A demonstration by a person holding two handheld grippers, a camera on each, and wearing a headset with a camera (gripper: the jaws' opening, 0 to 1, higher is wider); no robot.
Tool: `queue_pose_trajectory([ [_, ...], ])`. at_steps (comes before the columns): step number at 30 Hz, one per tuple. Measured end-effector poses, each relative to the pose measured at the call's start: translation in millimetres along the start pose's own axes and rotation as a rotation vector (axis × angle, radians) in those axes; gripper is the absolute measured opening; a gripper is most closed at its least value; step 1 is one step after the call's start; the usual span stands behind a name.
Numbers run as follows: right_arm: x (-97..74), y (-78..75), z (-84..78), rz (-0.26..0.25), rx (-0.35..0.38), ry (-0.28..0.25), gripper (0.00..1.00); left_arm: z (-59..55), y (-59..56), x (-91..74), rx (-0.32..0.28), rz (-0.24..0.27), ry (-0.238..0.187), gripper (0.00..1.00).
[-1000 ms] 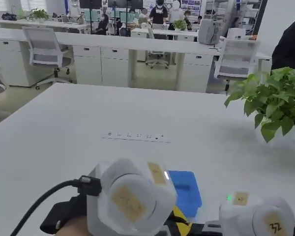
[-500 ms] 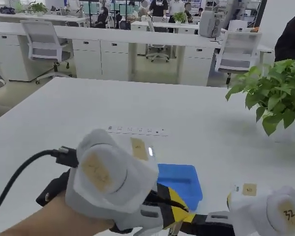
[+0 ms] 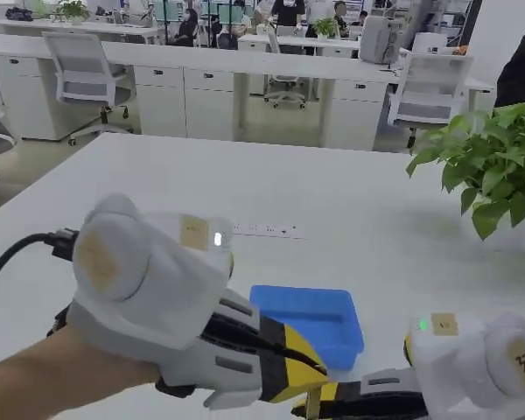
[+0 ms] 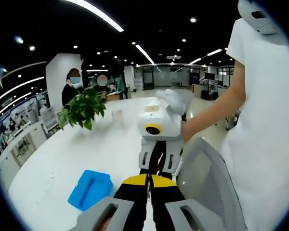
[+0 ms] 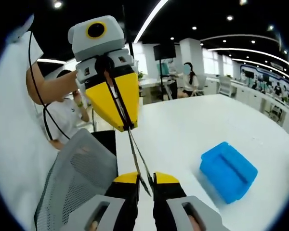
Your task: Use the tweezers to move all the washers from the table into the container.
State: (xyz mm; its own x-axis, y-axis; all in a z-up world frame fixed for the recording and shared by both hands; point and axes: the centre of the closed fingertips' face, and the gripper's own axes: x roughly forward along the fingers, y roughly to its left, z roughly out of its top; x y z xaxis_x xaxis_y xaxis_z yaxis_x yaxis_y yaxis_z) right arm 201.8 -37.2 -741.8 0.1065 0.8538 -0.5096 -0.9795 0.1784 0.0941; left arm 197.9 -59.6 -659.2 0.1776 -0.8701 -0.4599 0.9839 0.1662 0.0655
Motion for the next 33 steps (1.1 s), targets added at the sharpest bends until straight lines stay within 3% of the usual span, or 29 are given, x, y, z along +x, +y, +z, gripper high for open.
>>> queue_pose_trajectory([
  [2, -0.6, 1.0, -5.8, 0.004, -0.028, 0.048, 0.05, -7.2, 3.1, -2.7, 0.003, 0.024, 0.030, 0.00],
  [8, 0.2, -1.2, -16.8, 0.008, -0.112, 0.146, 0.04, -23.1, 0.4, -1.5, 0.040, 0.023, 0.119, 0.00],
  [14, -0.3, -8.6, -29.2, -0.019, -0.248, 0.264, 0.03, -35.1, -0.3, 4.6, 0.058, 0.029, 0.145, 0.00],
  [15, 0.1, -8.2, -32.1, -0.013, -0.255, 0.281, 0.03, -40.0, -0.5, 6.2, 0.060, 0.026, 0.169, 0.00],
  [17, 1.0, -9.9, -36.5, -0.013, -0.273, 0.303, 0.03, -50.2, -1.9, 6.8, 0.056, 0.014, 0.220, 0.00],
  [22, -0.1, -13.7, -46.5, 0.001, -0.324, 0.366, 0.03, -63.4, -1.2, 10.7, 0.014, 0.000, 0.268, 0.00],
  [25, 0.3, -17.5, -52.2, -0.001, -0.366, 0.402, 0.03, -82.8, 0.9, 13.8, 0.004, -0.012, 0.355, 0.00],
  [29, 1.4, -23.1, -61.5, 0.004, -0.395, 0.444, 0.03, -98.4, 3.8, 22.6, -0.009, -0.026, 0.406, 0.00],
  [33, 4.2, -25.3, -65.9, 0.014, -0.389, 0.453, 0.03, -125.1, 12.2, 27.8, 0.019, -0.014, 0.509, 0.00],
])
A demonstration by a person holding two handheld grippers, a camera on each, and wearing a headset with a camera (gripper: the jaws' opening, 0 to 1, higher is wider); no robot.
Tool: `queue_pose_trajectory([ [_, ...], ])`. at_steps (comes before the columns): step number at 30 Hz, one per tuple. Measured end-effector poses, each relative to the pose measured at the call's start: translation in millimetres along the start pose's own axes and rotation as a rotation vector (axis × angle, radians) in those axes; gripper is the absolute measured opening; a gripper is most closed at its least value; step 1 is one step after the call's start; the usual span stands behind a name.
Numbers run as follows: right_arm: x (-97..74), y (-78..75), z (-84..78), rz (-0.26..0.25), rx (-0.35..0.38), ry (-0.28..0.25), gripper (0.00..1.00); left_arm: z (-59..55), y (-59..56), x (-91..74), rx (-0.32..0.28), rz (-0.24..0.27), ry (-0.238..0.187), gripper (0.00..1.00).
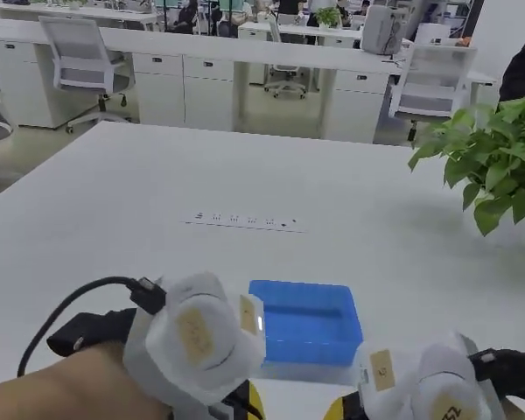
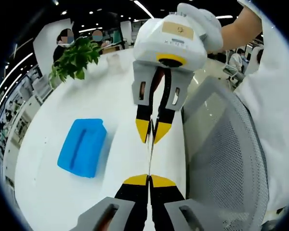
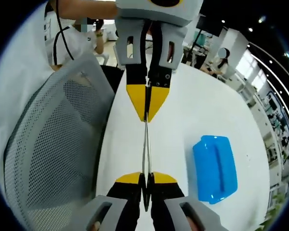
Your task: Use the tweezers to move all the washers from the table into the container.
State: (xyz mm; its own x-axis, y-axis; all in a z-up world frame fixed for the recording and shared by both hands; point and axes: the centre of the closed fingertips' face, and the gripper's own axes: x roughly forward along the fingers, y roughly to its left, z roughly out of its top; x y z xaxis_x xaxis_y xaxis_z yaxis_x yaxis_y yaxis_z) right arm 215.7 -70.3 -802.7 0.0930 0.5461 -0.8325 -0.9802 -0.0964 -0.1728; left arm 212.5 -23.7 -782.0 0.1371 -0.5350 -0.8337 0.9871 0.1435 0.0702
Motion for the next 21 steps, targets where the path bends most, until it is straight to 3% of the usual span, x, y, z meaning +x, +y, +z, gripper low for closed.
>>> queue_pose_trajectory([
  [4, 12.7, -2.1, -8.9, -0.003, -0.010, 0.016, 0.03, -9.6, 4.1, 17.6, -0.029, -0.005, 0.012, 0.00],
  [7, 22.3, -4.6, -12.6, -0.006, 0.004, 0.012, 0.03, -21.3, 8.6, 30.2, -0.022, 0.011, 0.062, 0.00],
  [11, 41.3, -9.9, -26.6, -0.015, 0.002, 0.046, 0.04, -30.1, 14.6, 47.3, -0.037, 0.026, 0.086, 0.00],
  [14, 53.5, -11.2, -34.9, -0.007, 0.024, 0.054, 0.04, -38.6, 18.3, 59.7, -0.044, 0.045, 0.127, 0.00],
  [21, 68.2, -11.8, -51.1, 0.006, 0.058, 0.084, 0.07, -46.5, 13.7, 78.0, -0.043, 0.017, 0.159, 0.00],
])
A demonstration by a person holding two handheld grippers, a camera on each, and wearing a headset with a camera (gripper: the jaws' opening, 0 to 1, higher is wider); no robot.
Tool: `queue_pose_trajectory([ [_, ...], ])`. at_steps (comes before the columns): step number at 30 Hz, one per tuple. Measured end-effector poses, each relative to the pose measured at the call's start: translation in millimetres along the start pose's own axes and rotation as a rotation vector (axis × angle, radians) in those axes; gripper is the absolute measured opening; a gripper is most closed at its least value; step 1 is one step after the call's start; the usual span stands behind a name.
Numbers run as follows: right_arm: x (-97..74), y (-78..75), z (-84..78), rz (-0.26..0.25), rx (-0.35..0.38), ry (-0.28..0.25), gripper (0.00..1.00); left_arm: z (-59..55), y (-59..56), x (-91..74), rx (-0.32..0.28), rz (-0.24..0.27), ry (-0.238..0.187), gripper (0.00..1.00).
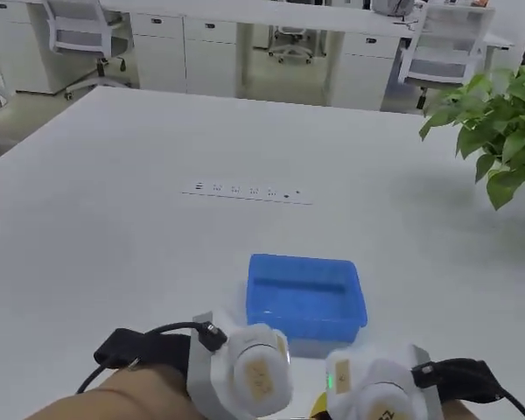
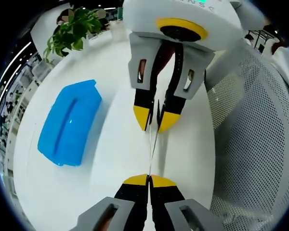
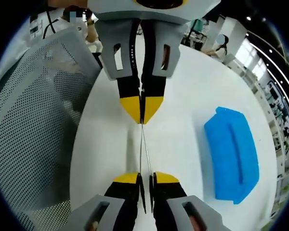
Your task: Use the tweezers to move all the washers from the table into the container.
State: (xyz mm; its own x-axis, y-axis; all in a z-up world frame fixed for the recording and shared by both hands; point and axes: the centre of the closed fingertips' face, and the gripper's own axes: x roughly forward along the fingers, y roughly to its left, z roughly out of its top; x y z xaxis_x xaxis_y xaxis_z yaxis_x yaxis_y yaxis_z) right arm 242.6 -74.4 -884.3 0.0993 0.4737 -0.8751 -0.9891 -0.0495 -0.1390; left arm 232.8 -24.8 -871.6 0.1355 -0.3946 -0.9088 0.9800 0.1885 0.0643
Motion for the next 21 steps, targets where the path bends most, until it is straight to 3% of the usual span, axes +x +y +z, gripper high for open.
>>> queue_pose_trajectory([
  [6, -0.4, 1.0, 0.2, 0.020, 0.032, -0.014, 0.08, -5.0, -1.2, 10.3, 0.018, -0.006, 0.036, 0.00],
  [15, -1.5, 3.5, 0.0, 0.034, 0.082, -0.021, 0.13, -3.9, 0.2, 11.1, 0.041, -0.026, 0.062, 0.00],
  [18, -4.3, 4.4, -1.5, 0.027, 0.122, -0.024, 0.17, -4.1, -0.2, 10.6, 0.067, -0.030, 0.060, 0.00],
  [21, -11.1, 4.3, -2.4, -0.005, 0.193, -0.042, 0.20, -4.1, 0.5, 10.7, 0.036, -0.034, 0.061, 0.00],
])
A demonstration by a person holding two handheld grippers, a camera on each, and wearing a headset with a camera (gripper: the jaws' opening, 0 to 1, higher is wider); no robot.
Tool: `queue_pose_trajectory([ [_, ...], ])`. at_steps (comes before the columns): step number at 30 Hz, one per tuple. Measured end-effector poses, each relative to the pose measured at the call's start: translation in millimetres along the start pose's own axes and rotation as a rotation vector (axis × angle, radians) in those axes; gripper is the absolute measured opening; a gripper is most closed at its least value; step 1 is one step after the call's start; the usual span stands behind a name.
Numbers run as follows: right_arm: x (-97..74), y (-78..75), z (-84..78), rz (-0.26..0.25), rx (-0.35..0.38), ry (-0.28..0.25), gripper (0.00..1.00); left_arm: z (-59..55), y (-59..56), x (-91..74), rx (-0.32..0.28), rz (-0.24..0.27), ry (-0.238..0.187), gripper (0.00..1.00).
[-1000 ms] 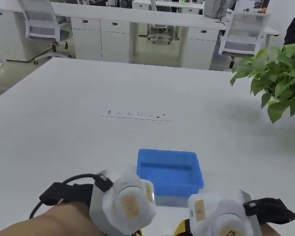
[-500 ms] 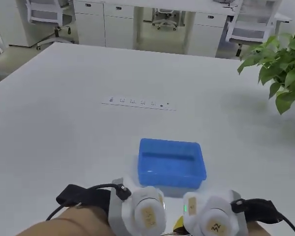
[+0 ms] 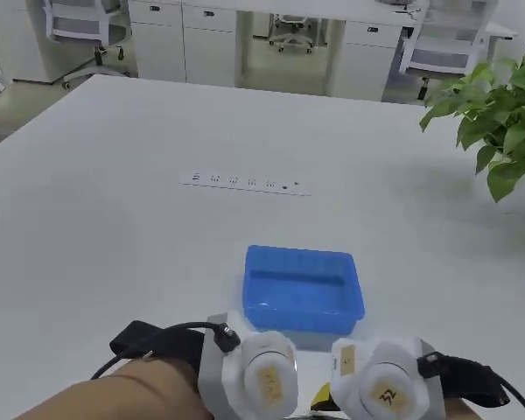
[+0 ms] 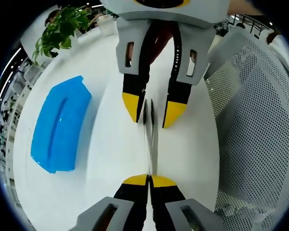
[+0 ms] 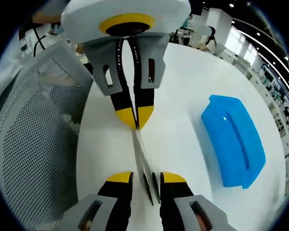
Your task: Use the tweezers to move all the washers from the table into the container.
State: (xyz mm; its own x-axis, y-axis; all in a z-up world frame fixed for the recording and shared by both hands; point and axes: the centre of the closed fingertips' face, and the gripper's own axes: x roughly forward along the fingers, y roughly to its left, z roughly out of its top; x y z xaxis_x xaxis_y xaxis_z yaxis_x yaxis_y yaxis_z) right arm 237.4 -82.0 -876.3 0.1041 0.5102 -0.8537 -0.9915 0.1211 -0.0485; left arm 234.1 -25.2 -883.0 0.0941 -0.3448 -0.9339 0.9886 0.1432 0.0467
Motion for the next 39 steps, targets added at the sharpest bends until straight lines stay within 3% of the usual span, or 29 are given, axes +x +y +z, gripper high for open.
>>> queue_pose_trajectory([
  [1, -2.2, -0.5, -0.8, -0.015, 0.038, -0.007, 0.22, -0.6, -0.1, -0.1, -0.043, 0.001, 0.002, 0.00],
  [3, -8.6, 2.3, -0.5, -0.029, 0.100, -0.033, 0.24, -0.4, -1.3, -0.3, -0.055, -0.008, -0.002, 0.00],
  [7, -35.9, 2.8, 6.7, -0.112, 0.300, -0.157, 0.30, -0.8, -6.9, -1.8, -0.090, -0.003, -0.025, 0.06],
  [9, -54.4, -1.9, 10.0, -0.182, 0.390, -0.223, 0.36, -1.1, -7.1, -2.2, -0.143, 0.021, -0.045, 0.08],
  [11, -69.3, -1.4, 10.8, -0.215, 0.478, -0.280, 0.40, -3.2, -3.2, -4.5, -0.181, 0.075, -0.059, 0.11],
  [12, -74.7, -2.7, 9.4, -0.238, 0.502, -0.296, 0.44, -5.8, -4.2, -5.5, -0.191, 0.078, -0.056, 0.14],
  [15, -92.5, -4.9, 4.0, -0.295, 0.603, -0.342, 0.56, -12.7, -1.8, -9.3, -0.299, 0.134, -0.094, 0.20],
  [18, -107.4, -8.5, 2.1, -0.349, 0.657, -0.405, 0.58, -23.4, -3.2, -14.4, -0.387, 0.161, -0.126, 0.25],
  [20, -113.1, -8.1, 1.1, -0.375, 0.703, -0.436, 0.66, -29.2, -5.5, -17.6, -0.445, 0.164, -0.150, 0.31],
  [22, -113.9, -7.0, -5.1, -0.404, 0.732, -0.430, 0.79, -34.7, -7.4, -26.0, -0.535, 0.178, -0.195, 0.37],
  [28, -122.7, -11.0, -6.6, -0.470, 0.723, -0.443, 0.95, -47.9, -8.7, -66.9, -0.757, 0.254, -0.352, 0.52],
  [32, -127.7, -12.9, -8.9, -0.491, 0.732, -0.456, 0.99, -55.7, -10.8, -98.3, -0.839, 0.330, -0.440, 0.67],
  [33, -128.4, -12.6, -9.6, -0.494, 0.744, -0.465, 0.99, -55.5, -13.4, -103.4, -0.850, 0.327, -0.459, 0.67],
  [35, -126.0, -11.1, -11.6, -0.485, 0.758, -0.460, 0.99, -58.2, -12.6, -118.5, -0.899, 0.374, -0.514, 0.68],
  [37, -127.4, -11.8, -11.7, -0.498, 0.754, -0.462, 0.99, -63.3, -15.2, -129.1, -0.926, 0.408, -0.529, 0.73],
  [39, -128.1, -12.4, -12.8, -0.512, 0.744, -0.453, 0.99, -68.8, -13.4, -137.5, -0.945, 0.468, -0.536, 0.84],
])
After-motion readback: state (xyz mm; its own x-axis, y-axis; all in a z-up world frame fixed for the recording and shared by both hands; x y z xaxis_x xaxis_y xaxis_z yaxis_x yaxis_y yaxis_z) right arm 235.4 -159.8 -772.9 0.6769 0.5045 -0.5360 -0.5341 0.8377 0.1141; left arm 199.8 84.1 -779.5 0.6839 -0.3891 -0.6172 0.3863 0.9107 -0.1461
